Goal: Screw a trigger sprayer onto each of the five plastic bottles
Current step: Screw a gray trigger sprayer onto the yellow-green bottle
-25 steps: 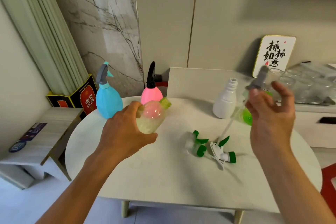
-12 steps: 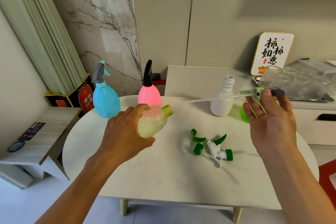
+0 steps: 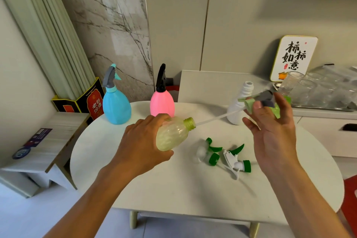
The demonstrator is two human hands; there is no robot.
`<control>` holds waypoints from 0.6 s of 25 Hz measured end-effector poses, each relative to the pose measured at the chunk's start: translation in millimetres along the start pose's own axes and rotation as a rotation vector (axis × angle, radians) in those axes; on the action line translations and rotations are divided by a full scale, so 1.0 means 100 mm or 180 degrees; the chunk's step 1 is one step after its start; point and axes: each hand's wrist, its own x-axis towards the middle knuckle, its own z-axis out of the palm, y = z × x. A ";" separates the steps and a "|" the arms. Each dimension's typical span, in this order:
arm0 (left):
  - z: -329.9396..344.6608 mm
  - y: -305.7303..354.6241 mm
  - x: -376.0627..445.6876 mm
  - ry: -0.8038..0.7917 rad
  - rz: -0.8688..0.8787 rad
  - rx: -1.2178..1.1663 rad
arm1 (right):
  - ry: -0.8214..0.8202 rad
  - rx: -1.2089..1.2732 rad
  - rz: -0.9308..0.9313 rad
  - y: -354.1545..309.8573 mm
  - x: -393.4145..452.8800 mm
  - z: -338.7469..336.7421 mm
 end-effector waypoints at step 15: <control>0.09 -0.04 -0.03 0.0261 0.0411 0.0415 | -0.1555 -0.0834 0.0333 0.36 -0.29 0.21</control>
